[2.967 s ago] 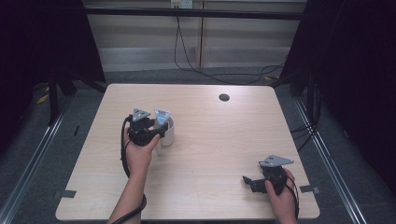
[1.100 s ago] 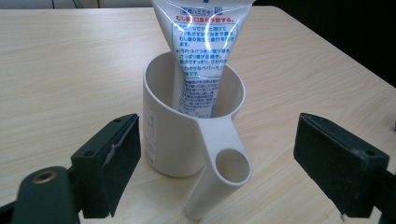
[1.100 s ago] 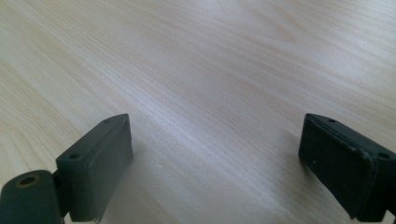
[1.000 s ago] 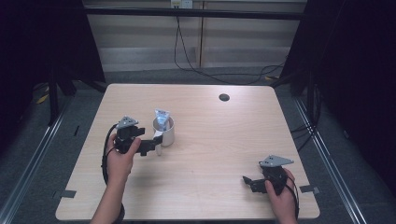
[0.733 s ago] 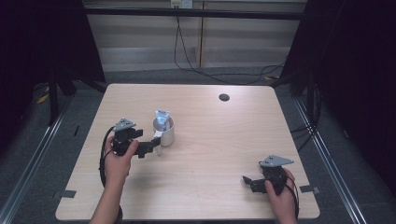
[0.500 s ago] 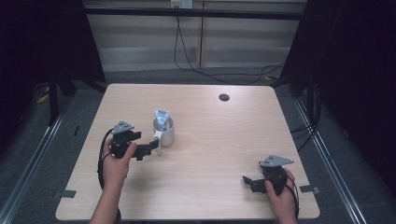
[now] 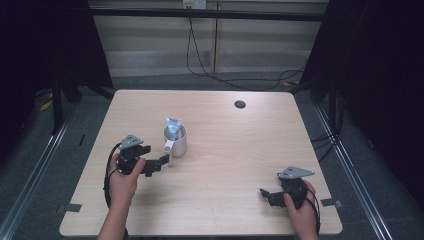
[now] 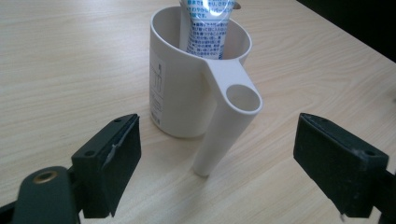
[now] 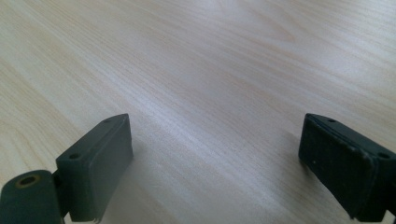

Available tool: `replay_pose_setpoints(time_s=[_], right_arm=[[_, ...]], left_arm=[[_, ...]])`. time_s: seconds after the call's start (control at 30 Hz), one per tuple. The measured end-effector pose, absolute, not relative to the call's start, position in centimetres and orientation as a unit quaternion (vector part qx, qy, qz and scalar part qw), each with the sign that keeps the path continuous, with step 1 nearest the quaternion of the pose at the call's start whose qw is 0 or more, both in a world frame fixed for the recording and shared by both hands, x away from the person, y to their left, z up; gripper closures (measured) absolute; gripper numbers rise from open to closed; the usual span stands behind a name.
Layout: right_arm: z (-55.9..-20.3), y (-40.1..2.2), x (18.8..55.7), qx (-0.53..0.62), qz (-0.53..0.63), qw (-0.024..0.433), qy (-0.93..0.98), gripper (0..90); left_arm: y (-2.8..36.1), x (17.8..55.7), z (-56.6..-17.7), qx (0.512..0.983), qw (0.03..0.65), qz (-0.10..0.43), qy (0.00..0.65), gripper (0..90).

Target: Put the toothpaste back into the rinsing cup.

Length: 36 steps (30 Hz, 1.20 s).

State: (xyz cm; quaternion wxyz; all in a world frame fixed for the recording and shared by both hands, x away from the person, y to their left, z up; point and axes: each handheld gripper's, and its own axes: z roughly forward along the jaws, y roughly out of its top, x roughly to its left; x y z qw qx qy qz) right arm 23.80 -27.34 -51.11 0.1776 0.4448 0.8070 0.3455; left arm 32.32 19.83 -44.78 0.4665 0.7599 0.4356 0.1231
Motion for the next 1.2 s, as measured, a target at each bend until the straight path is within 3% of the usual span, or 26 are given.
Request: replay_pose_setpoints(time_s=[1.2], right_arm=[[-51.1, -27.3, 23.8, 0.445, 0.345, 0.178, 0.807, 9.2]], left_arm=[[22.4, 30.6, -49.0, 0.784, 0.413, 0.122, 0.448, 15.6]])
